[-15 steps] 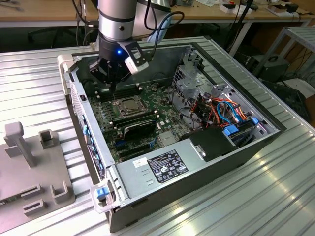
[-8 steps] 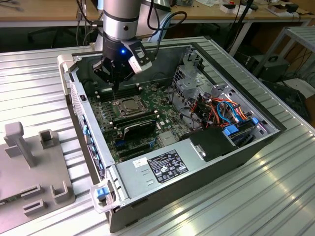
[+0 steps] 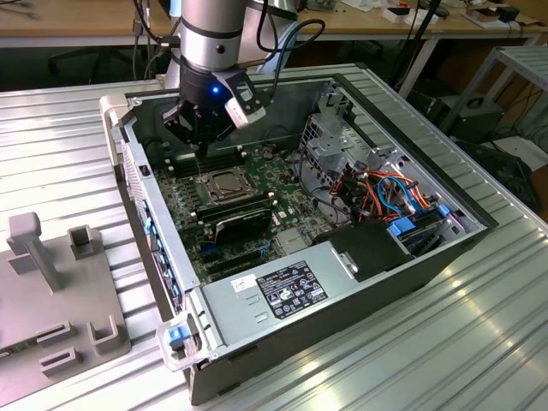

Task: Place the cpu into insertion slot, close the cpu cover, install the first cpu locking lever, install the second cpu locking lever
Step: 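Install the first cpu locking lever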

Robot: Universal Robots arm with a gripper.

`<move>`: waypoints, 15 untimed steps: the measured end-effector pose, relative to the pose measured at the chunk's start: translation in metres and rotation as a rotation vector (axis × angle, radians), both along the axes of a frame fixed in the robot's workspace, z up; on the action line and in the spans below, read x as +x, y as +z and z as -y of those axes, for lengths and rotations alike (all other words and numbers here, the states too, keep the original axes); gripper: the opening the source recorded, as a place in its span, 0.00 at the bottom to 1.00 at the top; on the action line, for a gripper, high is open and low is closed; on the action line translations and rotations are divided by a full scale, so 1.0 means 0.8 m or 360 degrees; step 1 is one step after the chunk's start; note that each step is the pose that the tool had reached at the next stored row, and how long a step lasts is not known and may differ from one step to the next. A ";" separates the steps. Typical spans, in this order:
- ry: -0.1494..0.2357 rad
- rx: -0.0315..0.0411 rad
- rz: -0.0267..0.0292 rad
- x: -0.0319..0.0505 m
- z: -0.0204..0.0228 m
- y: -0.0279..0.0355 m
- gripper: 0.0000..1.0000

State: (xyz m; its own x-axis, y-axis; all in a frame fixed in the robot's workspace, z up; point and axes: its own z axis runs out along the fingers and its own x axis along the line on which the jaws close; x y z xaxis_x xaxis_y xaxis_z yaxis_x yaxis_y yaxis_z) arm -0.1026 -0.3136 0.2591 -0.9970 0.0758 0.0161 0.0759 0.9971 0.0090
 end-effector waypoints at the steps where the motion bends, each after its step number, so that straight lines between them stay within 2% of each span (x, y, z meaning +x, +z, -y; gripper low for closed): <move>1: 0.0000 0.0000 -0.00001 0.000 0.0020 0.0000 0.11; 8: 0.0002 0.0001 0.00001 -0.002 0.0169 0.0000 0.11; 15: 0.0012 0.0001 0.00000 -0.009 0.0192 -0.0001 0.11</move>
